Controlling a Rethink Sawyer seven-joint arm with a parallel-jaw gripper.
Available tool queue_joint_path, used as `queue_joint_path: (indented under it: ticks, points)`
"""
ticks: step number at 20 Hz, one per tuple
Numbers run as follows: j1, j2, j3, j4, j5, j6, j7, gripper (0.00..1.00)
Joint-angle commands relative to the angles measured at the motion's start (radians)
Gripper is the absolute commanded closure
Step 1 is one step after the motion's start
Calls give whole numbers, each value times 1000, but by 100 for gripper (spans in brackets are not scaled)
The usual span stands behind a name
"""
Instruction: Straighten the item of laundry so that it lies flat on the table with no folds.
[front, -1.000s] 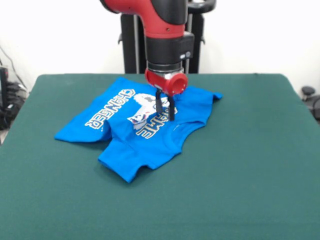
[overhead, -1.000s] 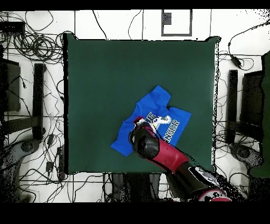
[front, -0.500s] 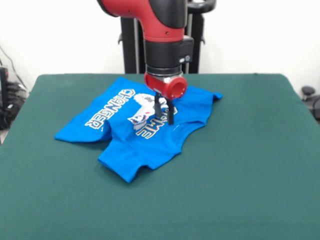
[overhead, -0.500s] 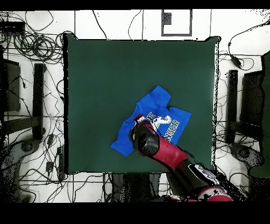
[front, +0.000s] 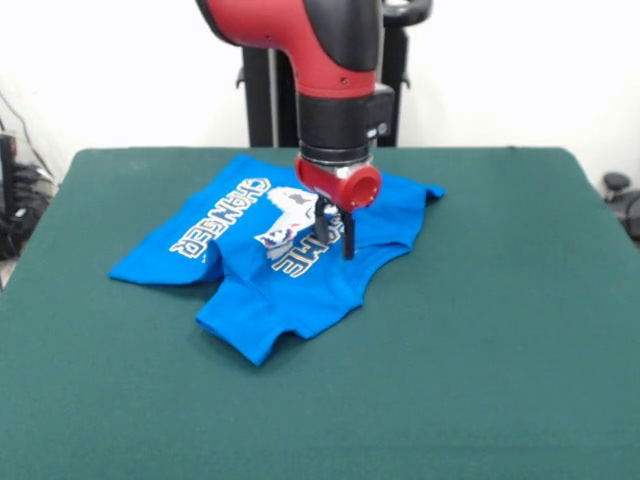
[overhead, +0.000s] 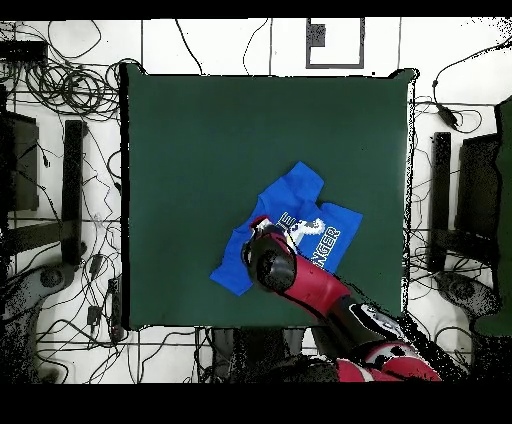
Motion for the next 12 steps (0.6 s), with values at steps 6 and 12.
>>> queue_joint_path:
  ticks: [6,12]
  points:
    - [77,91,-2,-181,42,69,87,0]
    - [76,177,-6,-250,24,18,79,0]
